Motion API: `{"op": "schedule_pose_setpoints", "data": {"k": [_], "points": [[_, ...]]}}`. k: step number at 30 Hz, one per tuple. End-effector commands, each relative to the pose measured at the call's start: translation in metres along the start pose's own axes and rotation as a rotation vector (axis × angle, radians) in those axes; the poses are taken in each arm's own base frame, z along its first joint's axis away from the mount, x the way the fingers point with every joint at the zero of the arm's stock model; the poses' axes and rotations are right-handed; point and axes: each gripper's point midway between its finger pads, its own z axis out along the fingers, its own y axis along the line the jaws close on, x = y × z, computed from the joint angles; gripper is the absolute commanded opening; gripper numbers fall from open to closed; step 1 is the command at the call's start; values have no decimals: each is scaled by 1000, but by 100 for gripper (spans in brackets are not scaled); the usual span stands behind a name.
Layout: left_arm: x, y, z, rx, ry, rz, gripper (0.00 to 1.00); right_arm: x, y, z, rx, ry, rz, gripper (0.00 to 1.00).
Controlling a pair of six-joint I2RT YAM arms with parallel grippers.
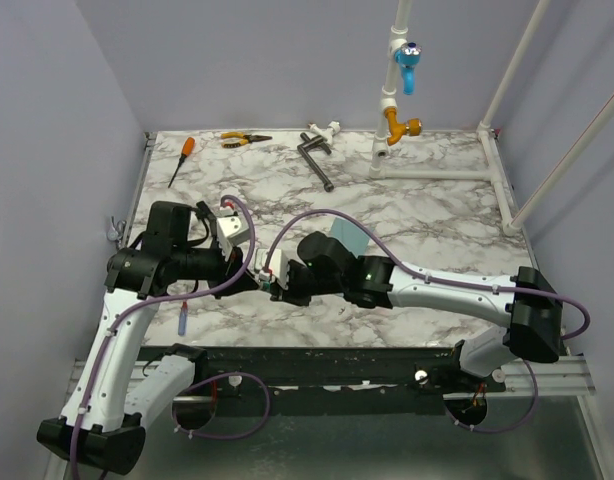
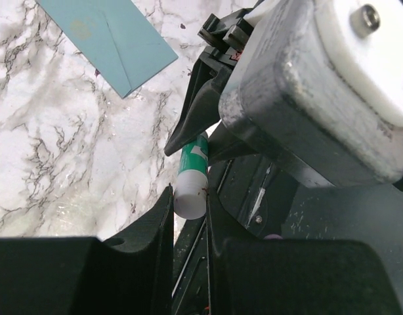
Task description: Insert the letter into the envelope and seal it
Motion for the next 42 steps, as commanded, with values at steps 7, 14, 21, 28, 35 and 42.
{"op": "schedule_pose_setpoints", "data": {"k": [7,14,21,28,35,42], "points": [[-4,-12,-12,-20,11,-7,0,-112,-26,-22,91,-419,-8,1],[-57,-39,-53,-75,-93,176,89,-71,-42,-13,144,-336,74,1],[-62,-42,-66,-130,-124,221,99,-71,-54,-26,161,-389,138,1],[-79,-31,-75,-233,-194,292,91,-115,-36,-61,48,-575,122,1],[-90,-66,-86,-163,-284,540,98,-140,-29,-82,16,-626,9,1],[-115,-65,-86,-130,-333,508,88,-131,0,-79,-76,-599,-165,1]]}}
